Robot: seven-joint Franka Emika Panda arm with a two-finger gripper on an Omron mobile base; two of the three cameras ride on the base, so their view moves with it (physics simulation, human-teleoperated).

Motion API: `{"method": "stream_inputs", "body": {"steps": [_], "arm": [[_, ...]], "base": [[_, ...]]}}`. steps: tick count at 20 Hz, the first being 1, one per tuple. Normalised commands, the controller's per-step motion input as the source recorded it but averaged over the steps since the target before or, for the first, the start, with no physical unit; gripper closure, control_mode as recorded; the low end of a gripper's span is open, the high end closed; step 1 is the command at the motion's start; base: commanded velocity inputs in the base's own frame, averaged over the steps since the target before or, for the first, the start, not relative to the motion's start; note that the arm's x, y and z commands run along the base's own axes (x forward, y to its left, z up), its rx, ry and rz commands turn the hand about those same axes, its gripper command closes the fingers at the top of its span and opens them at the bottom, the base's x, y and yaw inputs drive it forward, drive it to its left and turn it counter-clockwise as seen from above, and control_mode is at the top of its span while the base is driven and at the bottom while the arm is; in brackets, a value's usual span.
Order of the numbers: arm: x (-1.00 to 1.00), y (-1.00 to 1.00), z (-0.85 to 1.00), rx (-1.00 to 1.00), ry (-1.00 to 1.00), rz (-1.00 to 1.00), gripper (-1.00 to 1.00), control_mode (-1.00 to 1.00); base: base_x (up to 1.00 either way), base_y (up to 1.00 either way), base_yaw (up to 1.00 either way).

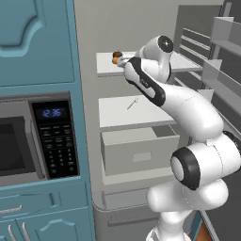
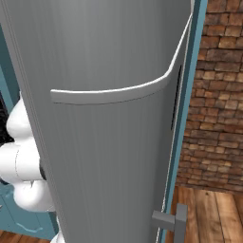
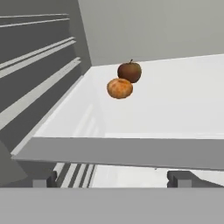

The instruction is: Pick the apple and tangerine from the fridge and place them on the plate next to the blender to make a fruit smoothie.

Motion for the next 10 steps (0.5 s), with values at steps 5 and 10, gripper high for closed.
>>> {"method": "stream_inputs", "body": {"steps": [5, 10], "arm": [[0.58, 0.13, -0.08, -0.01, 0.05, 0.00, -1.00, -1.00], [0.43, 0.09, -0.16, -0.01, 0.09, 0.00, -1.00, -1.00]], "base": [[0.00, 0.00, 0.00], [0.00, 0.00, 0.00]]}}
